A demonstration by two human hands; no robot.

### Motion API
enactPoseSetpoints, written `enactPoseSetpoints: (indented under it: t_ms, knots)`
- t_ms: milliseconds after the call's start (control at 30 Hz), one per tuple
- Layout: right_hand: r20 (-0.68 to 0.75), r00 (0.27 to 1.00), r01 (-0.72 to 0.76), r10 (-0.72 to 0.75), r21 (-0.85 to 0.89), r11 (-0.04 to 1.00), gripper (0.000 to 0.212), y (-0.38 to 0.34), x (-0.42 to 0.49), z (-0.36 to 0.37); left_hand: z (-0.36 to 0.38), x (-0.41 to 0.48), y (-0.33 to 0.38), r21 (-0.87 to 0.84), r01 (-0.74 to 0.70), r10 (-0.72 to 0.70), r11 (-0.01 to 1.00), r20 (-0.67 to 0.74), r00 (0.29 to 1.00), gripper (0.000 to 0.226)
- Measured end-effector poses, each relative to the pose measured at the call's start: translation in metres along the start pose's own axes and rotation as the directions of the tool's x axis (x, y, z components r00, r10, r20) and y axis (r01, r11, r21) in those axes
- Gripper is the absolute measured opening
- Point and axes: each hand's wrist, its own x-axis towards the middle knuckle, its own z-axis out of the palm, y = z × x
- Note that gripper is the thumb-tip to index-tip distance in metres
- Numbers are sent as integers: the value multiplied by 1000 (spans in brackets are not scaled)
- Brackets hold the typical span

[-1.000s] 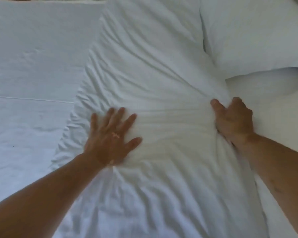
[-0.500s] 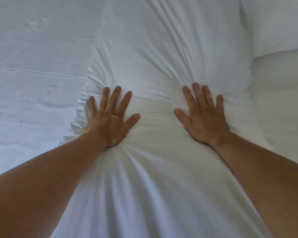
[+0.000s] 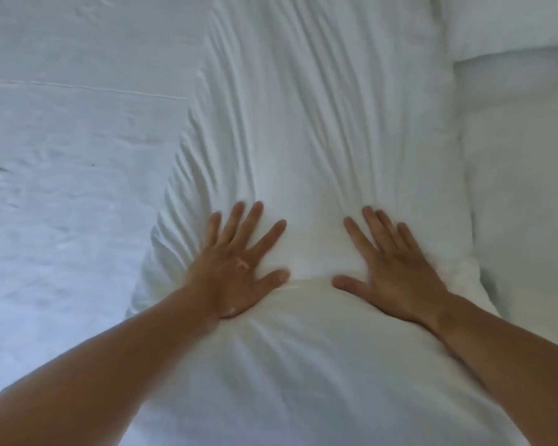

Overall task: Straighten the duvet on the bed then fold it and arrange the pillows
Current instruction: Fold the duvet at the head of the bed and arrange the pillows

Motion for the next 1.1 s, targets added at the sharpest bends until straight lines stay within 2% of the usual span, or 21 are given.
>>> enactPoseSetpoints:
  t_ms: [100, 167, 233, 300, 367, 400, 467, 567, 633, 700, 867, 933, 1000, 1100]
  knots:
    - [-31, 995, -92, 92, 13, 996, 106, 8, -26, 19, 17, -37, -2, 18, 12, -12, 1000, 3, 1000, 84]
    - [48, 990, -136, 134, 59, 989, 112, -1, -44, 9, 14, -65, 0, 22, 16, -17, 1000, 49, 999, 84]
    - [109, 988, -122, 109, 115, 986, 114, -22, -82, 8, 18, -112, 8, -14, -10, 11, 1000, 74, 997, 83]
    - [135, 990, -49, 31, 130, 990, 112, -49, -141, 34, 38, -174, 23, -62, -43, 46, 997, 41, 998, 82]
    - [113, 994, 1, -8, 61, 998, 110, -64, -198, 76, 66, -235, 42, -92, -86, 91, 992, 51, 995, 81]
    - [102, 995, -22, 17, 43, 999, 108, -66, -215, 93, 80, -256, 49, -94, -96, 101, 991, 50, 994, 80]
    - [12, 998, -66, 66, 55, 996, 106, -60, -220, 111, 96, -277, 53, -88, -77, 78, 993, 15, 997, 77]
    - [30, 999, -46, 44, 60, 997, 105, -57, -227, 101, 96, -293, 55, -76, -56, 54, 996, -24, 998, 78]
    - [-11, 1000, -29, 30, 75, 997, 103, -61, -258, 115, 105, -321, 63, -88, -50, 47, 995, -31, 998, 76]
    - [27, 998, -58, 57, 66, 996, 103, -70, -300, 134, 118, -351, 73, -75, -27, 27, 997, 0, 1000, 75]
    - [65, 981, -190, 181, 180, 965, 109, -72, -366, 146, 120, -396, 80, -49, 48, -45, 998, 45, 998, 78]
    - [72, 971, -237, 226, 260, 936, 110, -74, -400, 150, 125, -430, 78, -90, 72, -68, 993, 54, 996, 76]
    - [95, 955, -295, 281, 383, 875, 117, -80, -432, 159, 133, -461, 78, -161, 155, -148, 975, 55, 987, 76]
    - [145, 899, -412, 412, 598, 688, 130, -88, -457, 165, 140, -487, 78, -332, 346, -336, 878, 88, 938, 94]
